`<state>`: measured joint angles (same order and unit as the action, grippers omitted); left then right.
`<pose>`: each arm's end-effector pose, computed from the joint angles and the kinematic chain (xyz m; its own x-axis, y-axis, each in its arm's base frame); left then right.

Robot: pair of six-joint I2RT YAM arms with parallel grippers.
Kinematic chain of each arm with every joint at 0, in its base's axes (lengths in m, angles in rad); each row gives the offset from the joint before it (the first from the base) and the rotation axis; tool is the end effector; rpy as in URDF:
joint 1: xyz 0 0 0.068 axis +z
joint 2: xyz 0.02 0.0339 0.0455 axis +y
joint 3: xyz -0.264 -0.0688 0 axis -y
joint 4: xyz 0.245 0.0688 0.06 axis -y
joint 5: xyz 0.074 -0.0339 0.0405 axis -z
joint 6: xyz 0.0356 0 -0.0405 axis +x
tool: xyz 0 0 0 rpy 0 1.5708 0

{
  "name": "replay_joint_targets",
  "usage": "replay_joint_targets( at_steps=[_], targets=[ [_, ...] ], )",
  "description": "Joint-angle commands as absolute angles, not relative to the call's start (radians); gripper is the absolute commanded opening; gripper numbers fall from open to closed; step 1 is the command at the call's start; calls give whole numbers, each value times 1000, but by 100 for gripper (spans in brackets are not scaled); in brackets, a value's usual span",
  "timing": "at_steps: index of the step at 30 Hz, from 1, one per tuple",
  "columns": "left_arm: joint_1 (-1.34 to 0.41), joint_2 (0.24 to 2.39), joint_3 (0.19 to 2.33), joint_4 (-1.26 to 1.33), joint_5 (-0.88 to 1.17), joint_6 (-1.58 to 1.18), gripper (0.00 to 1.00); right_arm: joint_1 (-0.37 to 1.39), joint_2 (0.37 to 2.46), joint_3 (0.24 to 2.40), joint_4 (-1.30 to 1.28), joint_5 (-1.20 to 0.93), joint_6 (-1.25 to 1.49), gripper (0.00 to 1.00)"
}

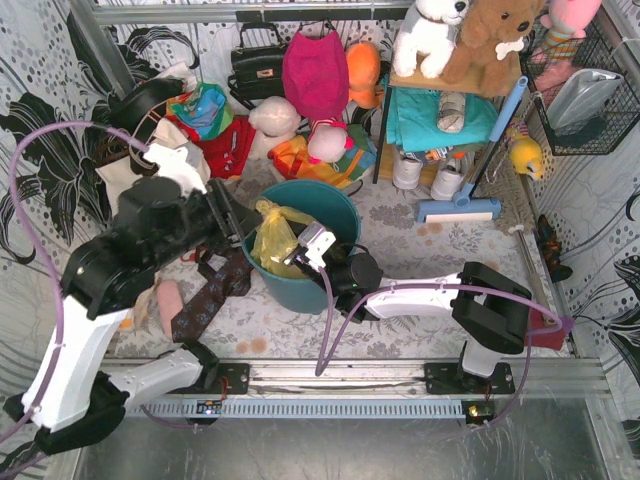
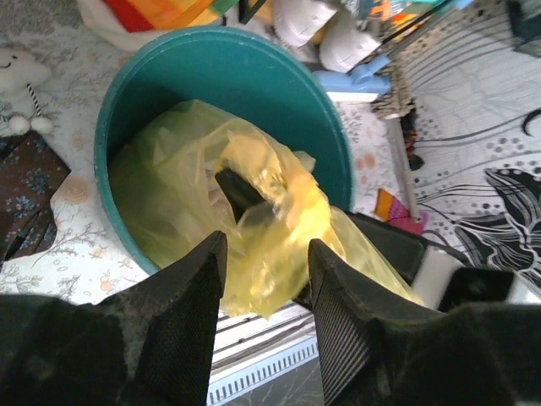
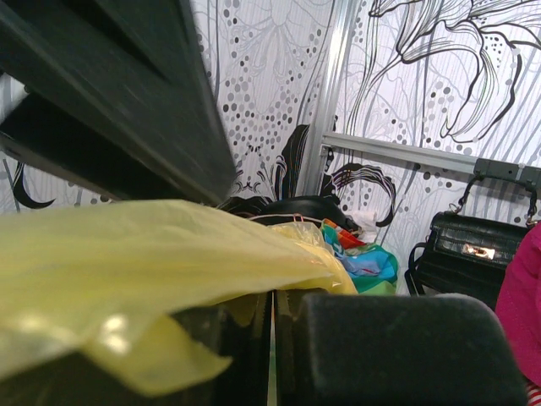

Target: Tie the trash bag

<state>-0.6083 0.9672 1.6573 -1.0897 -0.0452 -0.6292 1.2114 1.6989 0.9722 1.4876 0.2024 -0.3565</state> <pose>0.1009 -0.0683 0.4905 -0.5740 -0.3167 -0.7551 0.2461 0.8129 -0.5279 0.1317 0.3303 0.3325 0.5294 0.4371 -0.7271 -0.7267 0.6759 -0.1228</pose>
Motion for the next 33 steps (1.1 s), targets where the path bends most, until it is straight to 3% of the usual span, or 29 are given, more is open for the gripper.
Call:
replay_joint_targets(
  at_steps=[1,14,33],
  targets=[
    [-612,1009,1658,-1071,-105,-652,51,1211,1707,968,1475,189,-337,0],
    [-612,1112,1744,-1094,-261,-595,44,1211,1715,978,1468,181,-337,0],
    [-612,1124,1698,-1034,-128,-568,41,1211,1724,989,1462,179,-339,0]
  ],
)
